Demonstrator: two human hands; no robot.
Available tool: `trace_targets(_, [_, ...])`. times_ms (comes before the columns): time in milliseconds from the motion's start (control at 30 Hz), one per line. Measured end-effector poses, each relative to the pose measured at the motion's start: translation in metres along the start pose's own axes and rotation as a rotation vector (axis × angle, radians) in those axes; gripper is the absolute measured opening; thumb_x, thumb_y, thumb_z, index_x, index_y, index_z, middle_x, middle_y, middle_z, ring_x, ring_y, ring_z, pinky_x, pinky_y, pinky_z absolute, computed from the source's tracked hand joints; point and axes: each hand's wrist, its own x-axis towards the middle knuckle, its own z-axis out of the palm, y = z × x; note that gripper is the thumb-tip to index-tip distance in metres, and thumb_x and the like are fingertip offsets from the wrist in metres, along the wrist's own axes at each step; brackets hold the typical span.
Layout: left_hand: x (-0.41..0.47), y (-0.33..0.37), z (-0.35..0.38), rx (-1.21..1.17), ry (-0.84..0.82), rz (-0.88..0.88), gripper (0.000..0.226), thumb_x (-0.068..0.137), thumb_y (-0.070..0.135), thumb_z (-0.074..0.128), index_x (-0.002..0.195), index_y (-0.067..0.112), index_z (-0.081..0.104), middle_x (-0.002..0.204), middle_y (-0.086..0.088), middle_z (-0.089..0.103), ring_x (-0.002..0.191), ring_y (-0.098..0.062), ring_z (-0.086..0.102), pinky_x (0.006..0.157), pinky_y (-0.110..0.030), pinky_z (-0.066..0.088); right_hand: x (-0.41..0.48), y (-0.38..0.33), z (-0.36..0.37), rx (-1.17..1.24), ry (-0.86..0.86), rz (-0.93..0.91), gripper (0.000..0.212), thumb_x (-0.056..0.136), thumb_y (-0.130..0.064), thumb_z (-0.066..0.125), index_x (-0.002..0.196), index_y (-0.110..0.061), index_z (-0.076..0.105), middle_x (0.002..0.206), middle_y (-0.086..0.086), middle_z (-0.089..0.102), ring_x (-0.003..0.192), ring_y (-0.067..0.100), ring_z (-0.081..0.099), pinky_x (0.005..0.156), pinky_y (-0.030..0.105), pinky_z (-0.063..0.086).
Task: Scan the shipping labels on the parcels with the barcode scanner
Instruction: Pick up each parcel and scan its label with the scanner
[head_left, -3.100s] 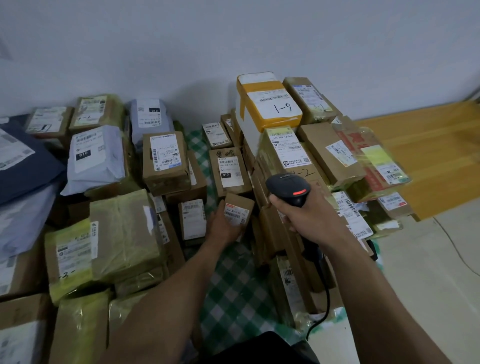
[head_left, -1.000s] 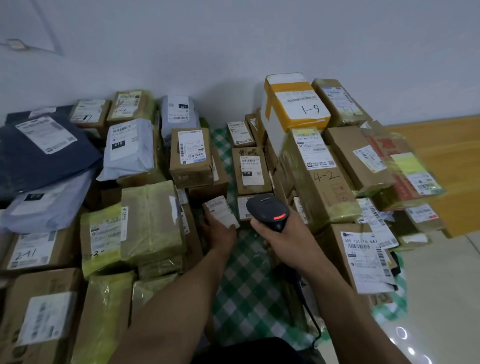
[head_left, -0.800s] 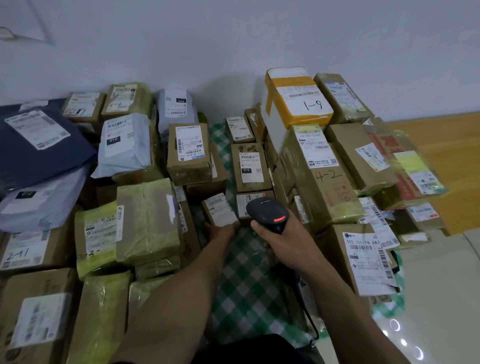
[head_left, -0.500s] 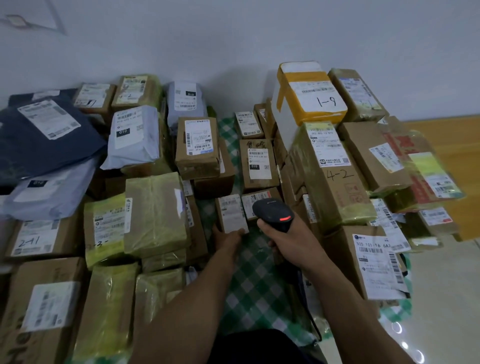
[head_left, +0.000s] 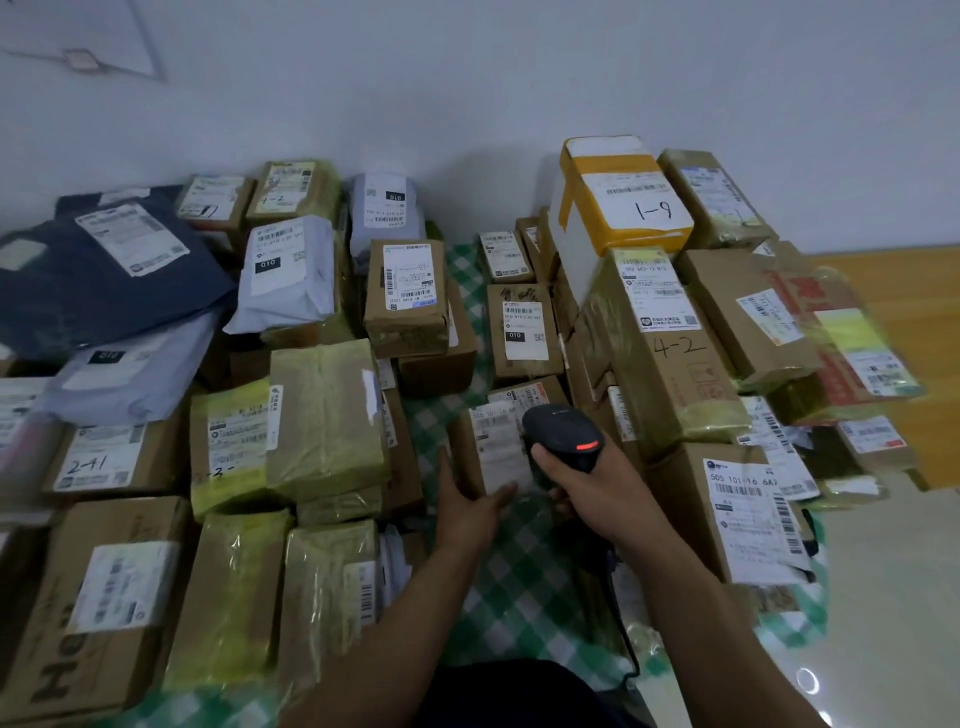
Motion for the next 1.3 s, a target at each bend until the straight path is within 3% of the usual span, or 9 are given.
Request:
trace_targets(100, [-0.03, 0.014, -0.014, 0.043, -0.1, 0.071, 0.122, 0.078, 0.022, 0.091, 0.162, 0.046, 0.007, 0.145, 0.004, 0.052, 0.127, -0.017, 0.057, 0.096, -0.034, 0.054, -0.008, 0.002, -0.001, 0.012, 0.005, -0.012, 0.022, 0.092, -0.032, 0.078, 0.112, -0.034, 0.068, 0.079, -0.015, 0.073, 0.078, 0.007, 0.068, 0.076, 0.034, 0.056])
trace_targets(300, [-0.05, 0.021, -0.017, 0.139, -0.273, 0.198, 0.115, 0.082, 0.026, 0.088, 0.153, 0.063, 0.005, 0.133, 0.018, 0.053, 0.121, 0.004, 0.054, 0.089, -0.021, 0.058, -0.027, -0.001, 0.001, 0.021, 0.029, -0.032, 0.054, 0.087, -0.039, 0.082, 0.135, -0.031, 0.057, 0.119, -0.01, 0.072, 0.108, 0.011, 0.071, 0.094, 0.04, 0.061])
trace_targets(400, [-0.05, 0.031, -0.015, 0.061, -0.257, 0.147, 0.086, 0.086, 0.046, 0.081, 0.136, 0.08, 0.02, 0.137, 0.012, 0.057, 0.122, -0.003, 0.057, 0.099, -0.04, 0.058, -0.033, -0.004, -0.006, -0.007, 0.032, -0.091, 0.05, 0.088, -0.04, 0.081, 0.132, -0.034, 0.06, 0.118, -0.013, 0.073, 0.109, 0.008, 0.07, 0.094, 0.037, 0.06])
trace_targets(500, [-0.047, 0.039, -0.014, 0.087, -0.2, 0.221, 0.084, 0.088, 0.051, 0.077, 0.145, 0.072, 0.019, 0.145, 0.003, 0.054, 0.127, -0.012, 0.057, 0.101, -0.048, 0.057, -0.036, -0.008, -0.013, -0.051, 0.023, -0.136, 0.047, 0.089, -0.042, 0.079, 0.132, -0.037, 0.061, 0.113, -0.013, 0.074, 0.105, 0.009, 0.071, 0.088, 0.032, 0.057])
trace_targets(633, [-0.035, 0.047, -0.007, 0.123, -0.117, 0.338, 0.089, 0.097, 0.029, 0.071, 0.161, 0.041, 0.011, 0.148, 0.004, 0.048, 0.126, -0.01, 0.051, 0.093, -0.025, 0.053, -0.04, -0.014, -0.021, -0.137, 0.01, -0.133, 0.049, 0.087, -0.046, 0.08, 0.131, -0.037, 0.061, 0.105, -0.012, 0.075, 0.09, 0.004, 0.068, 0.076, 0.024, 0.05])
trace_targets(767, [-0.025, 0.05, 0.002, 0.078, -0.085, 0.326, 0.087, 0.098, 0.021, 0.071, 0.16, 0.039, 0.013, 0.15, -0.001, 0.051, 0.125, -0.014, 0.054, 0.093, -0.026, 0.053, -0.047, -0.023, -0.021, -0.134, -0.074, -0.14, 0.031, 0.09, -0.036, 0.081, 0.118, -0.037, 0.069, 0.096, -0.013, 0.079, 0.085, 0.0, 0.073, 0.069, 0.018, 0.052])
trace_targets(933, [-0.022, 0.055, 0.011, 0.039, -0.104, 0.318, 0.089, 0.098, 0.013, 0.07, 0.161, 0.035, 0.011, 0.149, -0.004, 0.048, 0.12, -0.011, 0.051, 0.065, 0.0, 0.046, -0.051, -0.03, -0.021, -0.153, -0.098, -0.173, 0.016, 0.091, -0.032, 0.079, 0.103, -0.04, 0.072, 0.08, -0.019, 0.075, 0.072, -0.006, 0.068, 0.062, 0.009, 0.046])
trace_targets(1100, [-0.013, 0.054, 0.013, 0.021, -0.09, 0.282, 0.092, 0.097, 0.016, 0.073, 0.161, 0.039, 0.012, 0.157, -0.007, 0.044, 0.128, -0.012, 0.046, 0.063, -0.002, 0.047, -0.054, -0.035, -0.02, -0.159, -0.104, -0.159, 0.02, 0.09, -0.035, 0.08, 0.104, -0.042, 0.069, 0.075, -0.024, 0.072, 0.07, -0.012, 0.064, 0.061, 0.008, 0.046])
trace_targets(1300, [-0.005, 0.046, 0.013, 0.005, -0.081, 0.296, 0.095, 0.094, 0.018, 0.076, 0.16, 0.044, 0.013, 0.157, -0.003, 0.044, 0.14, -0.021, 0.048, 0.086, -0.016, 0.053, -0.057, -0.039, -0.02, -0.199, -0.12, -0.154, 0.014, 0.09, -0.038, 0.079, 0.095, -0.047, 0.069, 0.071, -0.027, 0.069, 0.071, -0.012, 0.063, 0.067, 0.012, 0.046])
